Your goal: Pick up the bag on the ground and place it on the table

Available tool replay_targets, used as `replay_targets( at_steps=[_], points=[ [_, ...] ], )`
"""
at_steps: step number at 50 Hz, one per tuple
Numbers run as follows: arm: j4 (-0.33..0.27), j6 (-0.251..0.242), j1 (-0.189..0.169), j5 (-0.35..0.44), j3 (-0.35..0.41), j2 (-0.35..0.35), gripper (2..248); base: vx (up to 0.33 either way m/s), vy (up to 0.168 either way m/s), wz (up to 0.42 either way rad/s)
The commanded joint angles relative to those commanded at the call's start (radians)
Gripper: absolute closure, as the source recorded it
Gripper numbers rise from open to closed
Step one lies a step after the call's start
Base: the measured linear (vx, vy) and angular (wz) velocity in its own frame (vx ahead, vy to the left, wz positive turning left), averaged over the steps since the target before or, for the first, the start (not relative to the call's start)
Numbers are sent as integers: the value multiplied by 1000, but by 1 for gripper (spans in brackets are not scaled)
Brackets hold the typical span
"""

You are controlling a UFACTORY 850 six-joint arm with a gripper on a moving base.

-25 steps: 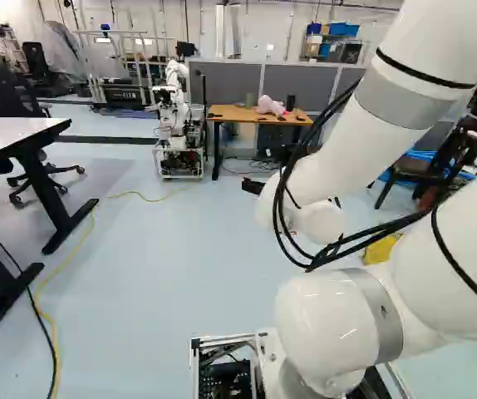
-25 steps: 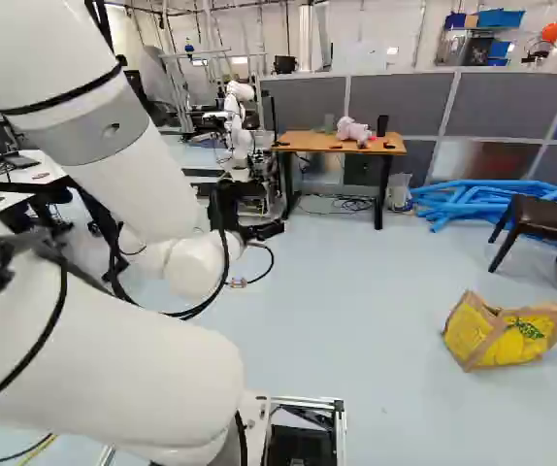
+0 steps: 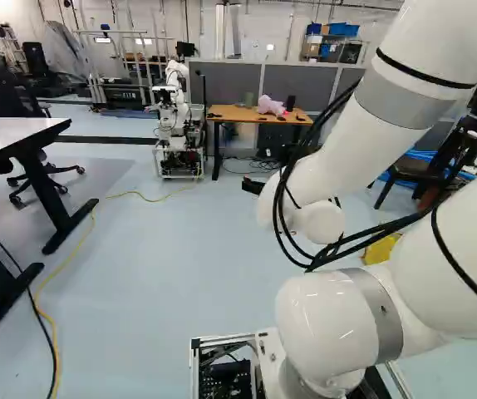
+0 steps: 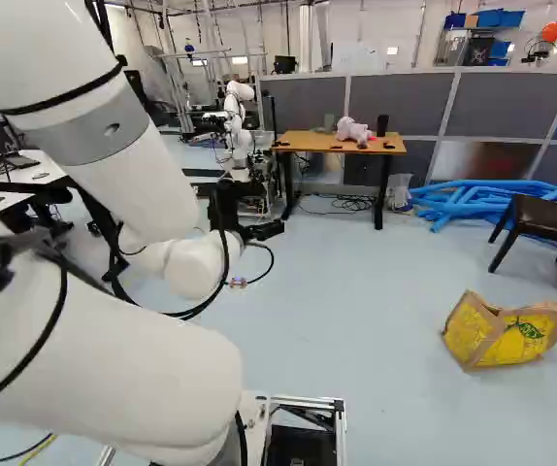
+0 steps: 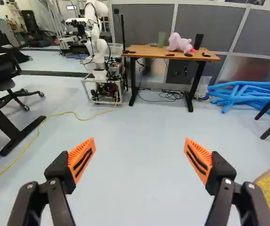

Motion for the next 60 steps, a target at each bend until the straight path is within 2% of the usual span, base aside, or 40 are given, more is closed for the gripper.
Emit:
replay_targets(
  at_steps=[9, 46, 60],
  points=[
    [0, 0, 0, 0, 0, 0, 3, 68, -57, -18],
    [0, 0, 0, 0, 0, 0, 3, 69, 2, -6],
    [0, 0, 0, 0, 0, 0, 3, 103, -43, -223]
  ],
)
